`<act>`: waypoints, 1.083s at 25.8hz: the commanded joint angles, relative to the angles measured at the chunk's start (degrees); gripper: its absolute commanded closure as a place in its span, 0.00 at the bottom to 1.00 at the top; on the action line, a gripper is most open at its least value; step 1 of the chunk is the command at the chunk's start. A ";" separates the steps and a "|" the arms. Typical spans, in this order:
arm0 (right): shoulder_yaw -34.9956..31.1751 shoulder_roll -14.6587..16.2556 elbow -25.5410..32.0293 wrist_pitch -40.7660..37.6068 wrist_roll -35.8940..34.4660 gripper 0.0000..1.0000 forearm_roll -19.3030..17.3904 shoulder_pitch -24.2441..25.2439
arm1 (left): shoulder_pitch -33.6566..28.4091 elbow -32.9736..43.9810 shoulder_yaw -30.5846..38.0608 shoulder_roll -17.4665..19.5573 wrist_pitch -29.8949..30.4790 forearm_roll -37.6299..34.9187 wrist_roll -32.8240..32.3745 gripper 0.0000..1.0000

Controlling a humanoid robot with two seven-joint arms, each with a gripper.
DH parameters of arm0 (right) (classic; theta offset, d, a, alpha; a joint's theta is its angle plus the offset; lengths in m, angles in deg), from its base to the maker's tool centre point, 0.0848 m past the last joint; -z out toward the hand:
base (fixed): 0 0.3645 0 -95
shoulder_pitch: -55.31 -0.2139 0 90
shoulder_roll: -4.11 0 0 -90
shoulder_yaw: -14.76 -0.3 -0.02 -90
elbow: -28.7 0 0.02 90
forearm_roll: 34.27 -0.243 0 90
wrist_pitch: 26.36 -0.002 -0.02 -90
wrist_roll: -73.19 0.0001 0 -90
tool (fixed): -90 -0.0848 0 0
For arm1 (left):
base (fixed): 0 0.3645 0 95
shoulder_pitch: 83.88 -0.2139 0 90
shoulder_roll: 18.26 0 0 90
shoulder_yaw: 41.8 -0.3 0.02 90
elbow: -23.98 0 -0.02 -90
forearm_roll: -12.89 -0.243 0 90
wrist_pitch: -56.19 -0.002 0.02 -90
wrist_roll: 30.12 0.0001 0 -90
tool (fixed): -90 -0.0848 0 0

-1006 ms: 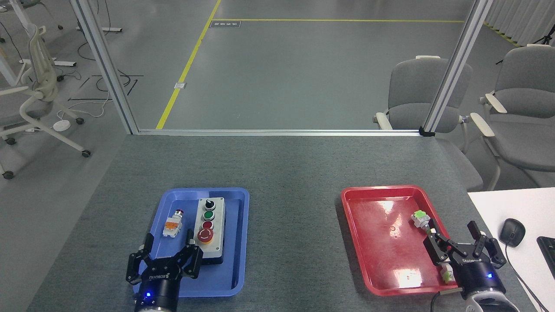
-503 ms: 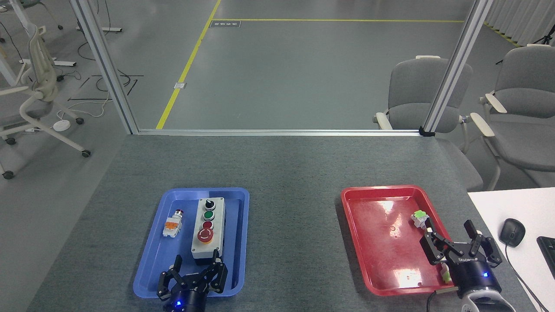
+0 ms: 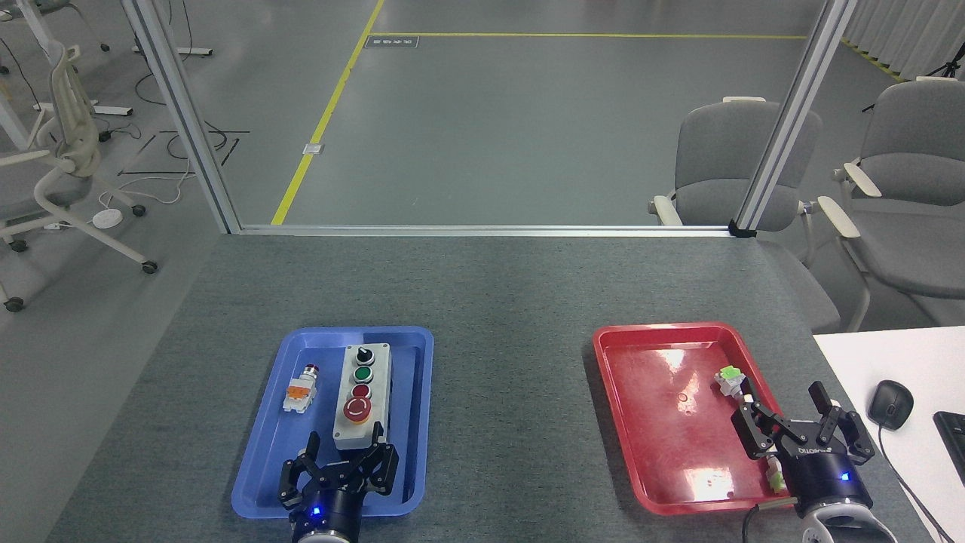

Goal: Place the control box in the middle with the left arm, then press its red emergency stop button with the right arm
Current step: 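Move the left gripper to the grey control box and grasp it, then lift the control box with the left gripper and carry it toward the table middle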

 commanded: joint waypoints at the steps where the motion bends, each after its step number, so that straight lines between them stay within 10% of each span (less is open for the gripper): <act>1: 0.04 0.03 0.00 0.20 -0.18 0.02 0.02 0.00 | 0.78 -1.40 0.00 -0.49 0.09 -0.04 0.00 0.01; 28: 0.04 -0.67 0.09 1.26 -0.10 0.02 0.72 -0.09 | 9.48 -14.23 -1.49 -1.20 0.00 0.93 0.09 0.01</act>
